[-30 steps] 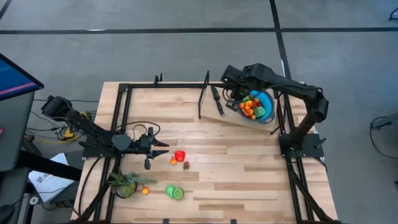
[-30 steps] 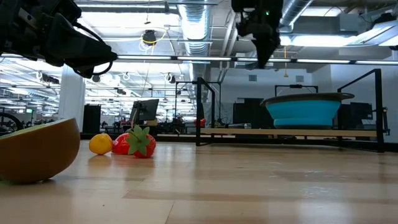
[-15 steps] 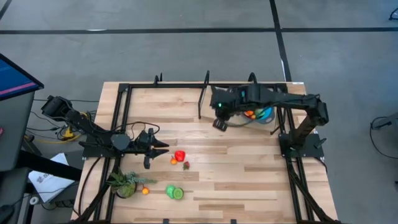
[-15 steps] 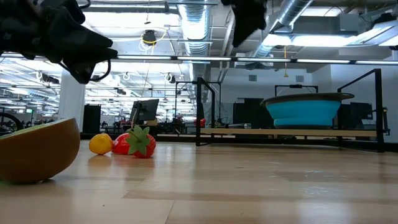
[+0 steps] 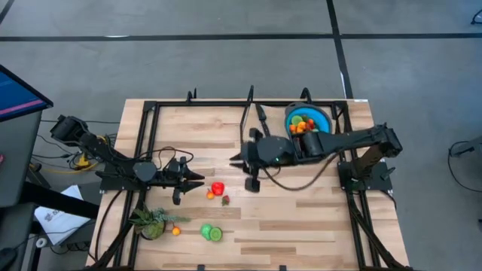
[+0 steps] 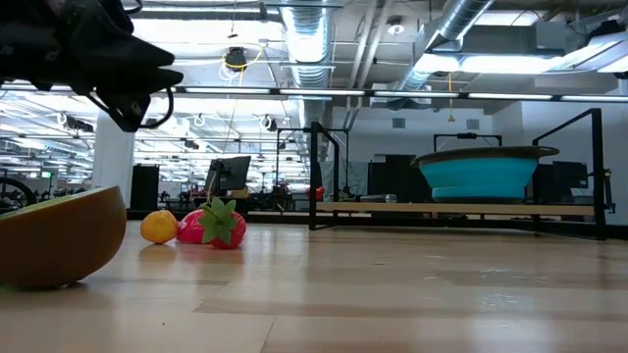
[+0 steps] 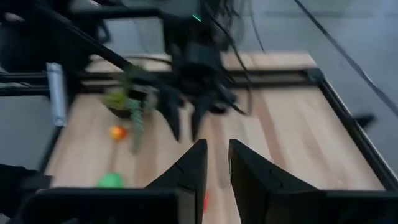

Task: Pick & Place Fruit
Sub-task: Put the red strawberry into the blue colander

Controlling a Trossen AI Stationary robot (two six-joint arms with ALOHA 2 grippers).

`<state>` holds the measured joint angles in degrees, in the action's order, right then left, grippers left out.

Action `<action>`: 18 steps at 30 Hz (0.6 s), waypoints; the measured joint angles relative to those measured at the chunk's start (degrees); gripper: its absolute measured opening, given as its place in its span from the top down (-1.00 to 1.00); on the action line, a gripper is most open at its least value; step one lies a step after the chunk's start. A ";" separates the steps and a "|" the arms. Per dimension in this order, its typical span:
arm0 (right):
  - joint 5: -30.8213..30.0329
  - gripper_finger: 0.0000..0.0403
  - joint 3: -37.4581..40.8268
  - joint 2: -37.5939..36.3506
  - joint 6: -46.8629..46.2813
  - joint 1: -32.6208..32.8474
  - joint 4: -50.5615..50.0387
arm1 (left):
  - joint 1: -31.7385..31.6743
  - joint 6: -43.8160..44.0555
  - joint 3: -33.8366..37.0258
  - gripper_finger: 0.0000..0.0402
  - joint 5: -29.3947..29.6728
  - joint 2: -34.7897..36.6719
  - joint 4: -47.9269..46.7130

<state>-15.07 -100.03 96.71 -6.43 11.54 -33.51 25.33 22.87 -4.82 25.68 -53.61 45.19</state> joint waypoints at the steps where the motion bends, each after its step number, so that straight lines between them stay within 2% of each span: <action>1: 0.02 0.71 0.00 0.00 0.66 0.74 1.17 | 0.35 -0.04 0.00 0.49 -0.30 0.00 0.02; 5: 0.04 0.71 0.00 0.00 -0.62 3.23 2.18 | 2.34 -1.37 0.00 0.49 -0.64 0.00 -0.02; 9: 0.02 0.71 0.00 0.53 -4.02 5.98 -1.15 | 4.53 -4.57 0.00 0.49 -0.66 -0.01 -0.04; 14: -0.03 0.71 -0.01 4.69 -11.11 8.12 -3.23 | 6.37 -9.34 0.00 0.49 -0.68 0.00 -0.40; 18: -0.69 0.71 -0.01 10.05 -11.66 8.94 -4.26 | 6.61 -11.93 0.00 0.49 -0.66 0.00 -1.47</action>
<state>-15.76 -100.04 106.75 -18.09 20.48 -37.76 31.94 10.94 -4.82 25.02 -53.60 43.72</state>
